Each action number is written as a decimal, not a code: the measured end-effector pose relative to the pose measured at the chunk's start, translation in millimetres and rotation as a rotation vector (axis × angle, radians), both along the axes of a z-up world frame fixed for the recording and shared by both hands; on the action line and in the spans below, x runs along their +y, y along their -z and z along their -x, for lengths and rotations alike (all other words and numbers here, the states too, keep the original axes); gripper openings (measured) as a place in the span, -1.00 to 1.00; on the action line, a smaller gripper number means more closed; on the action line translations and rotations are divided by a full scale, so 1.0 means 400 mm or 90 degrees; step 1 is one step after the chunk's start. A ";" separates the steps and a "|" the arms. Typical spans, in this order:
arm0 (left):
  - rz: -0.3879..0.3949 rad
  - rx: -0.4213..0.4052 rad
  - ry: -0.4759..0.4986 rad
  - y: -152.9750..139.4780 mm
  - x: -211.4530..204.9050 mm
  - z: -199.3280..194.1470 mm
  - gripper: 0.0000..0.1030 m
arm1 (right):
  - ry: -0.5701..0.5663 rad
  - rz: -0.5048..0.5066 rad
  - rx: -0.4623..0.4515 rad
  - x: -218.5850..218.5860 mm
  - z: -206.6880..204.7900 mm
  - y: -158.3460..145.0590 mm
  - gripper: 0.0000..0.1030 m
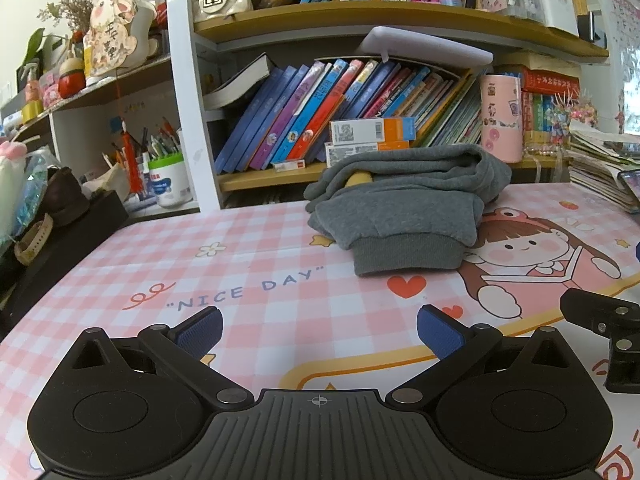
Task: Fold clothes
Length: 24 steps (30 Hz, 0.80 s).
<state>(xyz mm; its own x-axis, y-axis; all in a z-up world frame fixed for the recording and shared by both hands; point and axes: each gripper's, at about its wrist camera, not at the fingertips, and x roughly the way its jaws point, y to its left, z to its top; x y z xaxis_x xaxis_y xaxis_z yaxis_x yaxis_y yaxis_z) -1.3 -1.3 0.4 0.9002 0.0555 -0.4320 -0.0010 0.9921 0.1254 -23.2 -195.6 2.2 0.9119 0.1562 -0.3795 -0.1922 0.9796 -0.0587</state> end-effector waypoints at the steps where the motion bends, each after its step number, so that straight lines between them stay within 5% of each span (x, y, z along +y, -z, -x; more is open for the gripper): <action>1: 0.000 0.001 0.001 0.000 -0.002 -0.002 1.00 | 0.000 0.000 0.000 0.000 0.000 0.000 1.00; 24: 0.008 0.011 -0.001 0.005 0.004 -0.003 1.00 | -0.004 0.011 0.002 0.007 -0.002 0.001 1.00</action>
<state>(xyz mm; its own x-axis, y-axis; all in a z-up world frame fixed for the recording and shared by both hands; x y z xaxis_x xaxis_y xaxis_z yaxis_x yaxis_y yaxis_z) -0.1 0.3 -1.8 0.8926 0.0519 -0.4479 -0.0013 0.9936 0.1126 -22.3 -192.9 2.0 0.9096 0.1550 -0.3854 -0.1979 0.9774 -0.0742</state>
